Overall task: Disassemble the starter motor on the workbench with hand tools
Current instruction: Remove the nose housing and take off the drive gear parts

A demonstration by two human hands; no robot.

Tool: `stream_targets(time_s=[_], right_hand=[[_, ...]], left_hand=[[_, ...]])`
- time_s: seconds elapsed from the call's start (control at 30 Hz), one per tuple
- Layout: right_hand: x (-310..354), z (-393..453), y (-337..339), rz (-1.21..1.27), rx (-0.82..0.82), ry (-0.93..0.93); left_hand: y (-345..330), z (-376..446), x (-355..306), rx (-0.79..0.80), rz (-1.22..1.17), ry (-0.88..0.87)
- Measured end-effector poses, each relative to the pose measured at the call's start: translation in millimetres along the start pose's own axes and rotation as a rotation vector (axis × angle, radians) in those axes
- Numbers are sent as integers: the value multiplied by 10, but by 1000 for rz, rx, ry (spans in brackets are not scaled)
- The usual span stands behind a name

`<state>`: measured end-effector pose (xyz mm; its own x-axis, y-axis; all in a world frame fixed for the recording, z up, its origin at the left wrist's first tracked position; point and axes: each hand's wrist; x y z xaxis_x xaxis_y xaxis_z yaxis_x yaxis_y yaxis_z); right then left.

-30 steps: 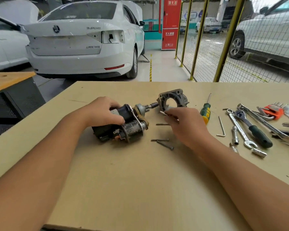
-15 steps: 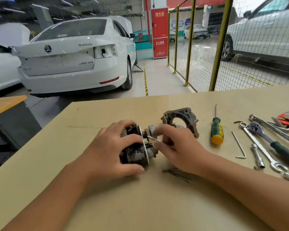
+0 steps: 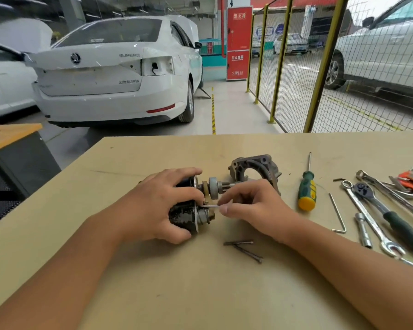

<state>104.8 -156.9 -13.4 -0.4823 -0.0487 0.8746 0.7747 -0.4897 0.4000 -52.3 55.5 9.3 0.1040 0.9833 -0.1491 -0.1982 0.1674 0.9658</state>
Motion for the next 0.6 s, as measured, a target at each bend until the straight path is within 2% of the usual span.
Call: stream_targets(time_s=[0.2,0.37,0.6], right_hand=[[9,-21,-4,58,-3,-36],[2,-30,-59,216,21,-162],[26,40,-75,314,12,-318]], left_hand=[[2,-18,-38,-9,-40,-12],[-24,-18,-28,-40,-48,-43],[-26,-42,-32,-100,-165,-45]])
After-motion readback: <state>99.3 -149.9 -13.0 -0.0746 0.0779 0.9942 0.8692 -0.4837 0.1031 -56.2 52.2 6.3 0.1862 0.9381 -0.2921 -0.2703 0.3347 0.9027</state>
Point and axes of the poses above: each hand's wrist, its own z-axis towards the middle knuckle, its own y-axis out of the back of the hand, x = y × z, and after that the axes turned 3 degrees about x, right-handed
